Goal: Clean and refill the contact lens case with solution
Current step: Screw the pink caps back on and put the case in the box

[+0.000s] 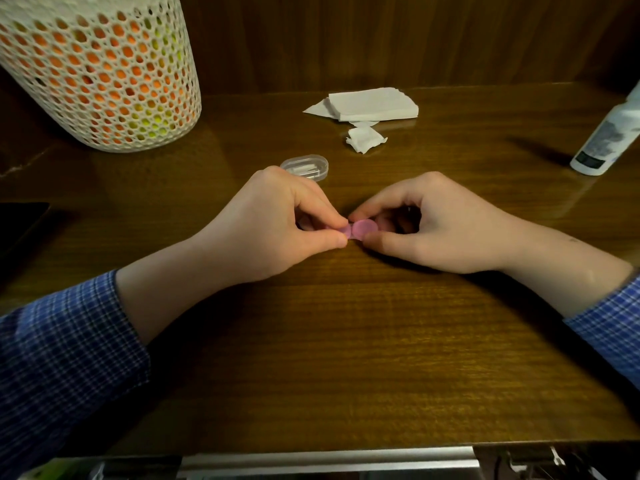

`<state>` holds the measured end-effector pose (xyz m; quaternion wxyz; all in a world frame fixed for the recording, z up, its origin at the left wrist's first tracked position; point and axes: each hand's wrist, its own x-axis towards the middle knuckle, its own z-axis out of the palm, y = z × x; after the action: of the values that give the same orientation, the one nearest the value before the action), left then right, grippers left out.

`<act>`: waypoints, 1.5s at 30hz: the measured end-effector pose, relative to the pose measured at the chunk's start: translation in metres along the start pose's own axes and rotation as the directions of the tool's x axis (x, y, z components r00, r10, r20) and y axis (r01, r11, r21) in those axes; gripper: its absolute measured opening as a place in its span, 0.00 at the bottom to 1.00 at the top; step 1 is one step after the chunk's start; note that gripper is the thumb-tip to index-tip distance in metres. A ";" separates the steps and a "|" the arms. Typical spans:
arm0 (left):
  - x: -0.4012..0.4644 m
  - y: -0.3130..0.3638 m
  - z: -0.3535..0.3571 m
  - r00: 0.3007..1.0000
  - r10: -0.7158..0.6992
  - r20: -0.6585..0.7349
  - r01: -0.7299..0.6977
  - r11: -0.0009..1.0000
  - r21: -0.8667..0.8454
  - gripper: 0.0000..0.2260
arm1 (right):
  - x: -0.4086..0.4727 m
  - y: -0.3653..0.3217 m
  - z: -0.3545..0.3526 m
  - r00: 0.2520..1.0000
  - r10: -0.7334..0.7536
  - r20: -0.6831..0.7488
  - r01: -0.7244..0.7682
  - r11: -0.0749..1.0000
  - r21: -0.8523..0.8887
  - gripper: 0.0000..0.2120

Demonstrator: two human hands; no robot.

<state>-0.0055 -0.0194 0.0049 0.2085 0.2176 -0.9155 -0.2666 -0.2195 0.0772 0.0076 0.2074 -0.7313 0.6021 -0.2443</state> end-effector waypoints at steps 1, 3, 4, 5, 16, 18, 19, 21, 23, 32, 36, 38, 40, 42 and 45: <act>0.000 0.000 0.000 1.000 0.000 -0.001 0.000 1.000 -0.001 0.08 | 0.000 0.000 0.000 1.000 0.004 0.000 -0.004 1.000 0.002 0.12; 0.000 0.001 0.000 1.000 0.001 0.002 -0.001 1.000 -0.003 0.08 | 0.001 -0.001 0.002 1.000 0.021 -0.012 -0.021 1.000 0.004 0.13; 0.000 0.001 0.000 1.000 0.000 0.003 0.000 1.000 -0.006 0.08 | 0.001 0.000 0.003 0.999 0.029 -0.024 -0.029 1.000 0.005 0.13; 0.000 0.001 0.000 1.000 -0.002 0.004 0.003 1.000 -0.008 0.08 | 0.001 0.000 0.004 0.999 0.032 -0.038 -0.032 0.999 0.002 0.13; -0.001 -0.001 0.001 1.000 0.000 -0.001 0.000 1.000 -0.009 0.08 | 0.001 0.001 0.004 1.000 -0.027 -0.016 0.026 0.999 -0.035 0.17; -0.001 0.000 0.001 1.000 0.000 -0.005 0.000 1.000 -0.006 0.08 | 0.001 -0.001 0.005 0.999 -0.022 -0.031 0.021 0.999 -0.036 0.15; -0.001 0.000 0.001 1.000 0.001 -0.007 -0.001 1.000 -0.002 0.07 | 0.000 -0.002 0.006 0.999 -0.023 -0.039 0.022 0.999 -0.046 0.15; 0.000 0.000 0.002 1.000 0.004 -0.010 -0.004 1.000 0.001 0.07 | 0.000 -0.003 0.008 0.998 -0.024 -0.061 0.020 0.998 -0.065 0.15; 0.000 0.000 0.001 1.000 0.002 -0.010 -0.002 1.000 0.001 0.07 | -0.001 -0.004 0.010 0.996 -0.014 -0.084 0.007 0.996 -0.086 0.15; 0.000 0.002 0.001 1.000 -0.003 -0.006 0.003 1.000 0.011 0.07 | 0.000 -0.002 0.008 0.998 -0.006 -0.065 0.002 0.998 -0.066 0.14; -0.002 0.002 0.001 1.000 0.004 -0.009 -0.003 1.000 0.016 0.08 | 0.000 -0.001 0.005 0.999 -0.005 -0.033 0.004 0.999 -0.039 0.13; -0.001 0.002 0.002 1.000 0.004 -0.015 -0.003 1.000 0.021 0.08 | -0.001 -0.002 0.007 0.999 -0.001 -0.051 -0.001 0.999 -0.039 0.10; -0.002 0.003 0.002 1.000 0.001 -0.021 0.000 1.000 0.028 0.08 | -0.001 -0.003 0.010 0.997 0.009 -0.070 -0.013 0.999 -0.047 0.07; -0.002 0.004 0.003 1.000 -0.005 -0.021 0.005 0.999 0.034 0.08 | -0.002 -0.004 0.012 0.996 0.024 -0.091 -0.030 0.998 -0.064 0.06; -0.003 0.005 0.004 0.999 -0.019 -0.030 0.020 0.999 0.040 0.08 | -0.003 -0.008 0.016 0.992 0.034 -0.126 -0.048 0.993 -0.106 0.07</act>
<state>-0.0068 -0.0123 0.0041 0.2149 0.2347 -0.9153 -0.2470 -0.2046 0.0814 -0.0006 0.1346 -0.7125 0.6411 -0.2516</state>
